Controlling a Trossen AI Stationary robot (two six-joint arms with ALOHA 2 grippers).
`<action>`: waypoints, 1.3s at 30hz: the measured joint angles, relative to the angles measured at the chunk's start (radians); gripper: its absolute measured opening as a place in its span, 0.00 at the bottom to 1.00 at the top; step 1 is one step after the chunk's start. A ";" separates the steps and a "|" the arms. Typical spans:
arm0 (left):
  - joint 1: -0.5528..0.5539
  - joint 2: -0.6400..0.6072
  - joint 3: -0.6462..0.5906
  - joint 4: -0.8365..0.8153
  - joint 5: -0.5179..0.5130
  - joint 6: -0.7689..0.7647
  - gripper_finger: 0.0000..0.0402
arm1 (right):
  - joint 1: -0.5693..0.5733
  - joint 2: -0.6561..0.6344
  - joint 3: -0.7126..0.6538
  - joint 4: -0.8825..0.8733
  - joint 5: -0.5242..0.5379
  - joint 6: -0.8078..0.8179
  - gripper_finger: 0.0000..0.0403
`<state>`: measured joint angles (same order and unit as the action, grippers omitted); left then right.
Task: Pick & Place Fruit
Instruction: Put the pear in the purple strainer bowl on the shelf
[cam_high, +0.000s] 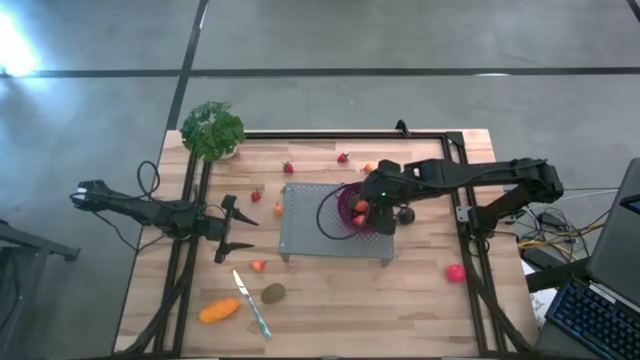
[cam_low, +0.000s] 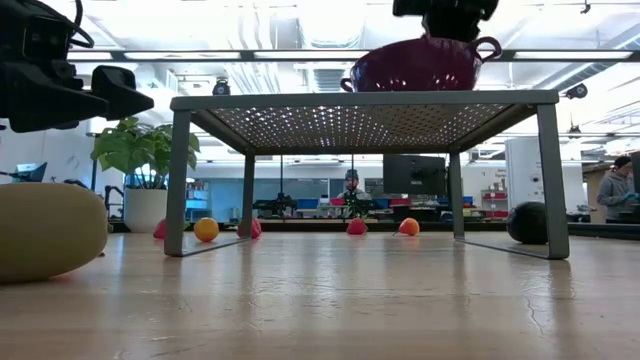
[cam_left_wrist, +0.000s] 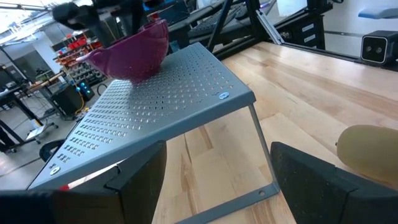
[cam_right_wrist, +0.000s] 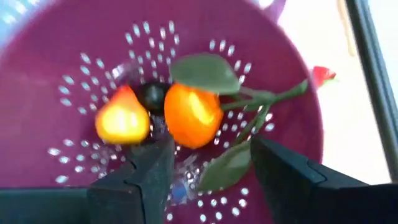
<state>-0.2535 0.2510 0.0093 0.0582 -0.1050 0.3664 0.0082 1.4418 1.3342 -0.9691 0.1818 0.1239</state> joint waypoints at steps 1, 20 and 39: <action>0.000 0.000 0.000 0.000 0.000 0.000 0.73 | 0.000 -0.005 0.014 -0.001 0.001 -0.008 0.52; 0.000 0.000 0.000 0.000 0.000 0.000 0.73 | -0.002 -0.308 0.067 0.015 0.095 -0.049 0.20; 0.000 0.000 0.000 0.000 0.000 0.000 0.73 | 0.000 -0.779 -0.329 0.115 0.080 -0.057 0.03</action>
<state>-0.2535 0.2512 0.0090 0.0582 -0.1047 0.3664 0.0082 0.6625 1.0056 -0.8538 0.2615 0.0664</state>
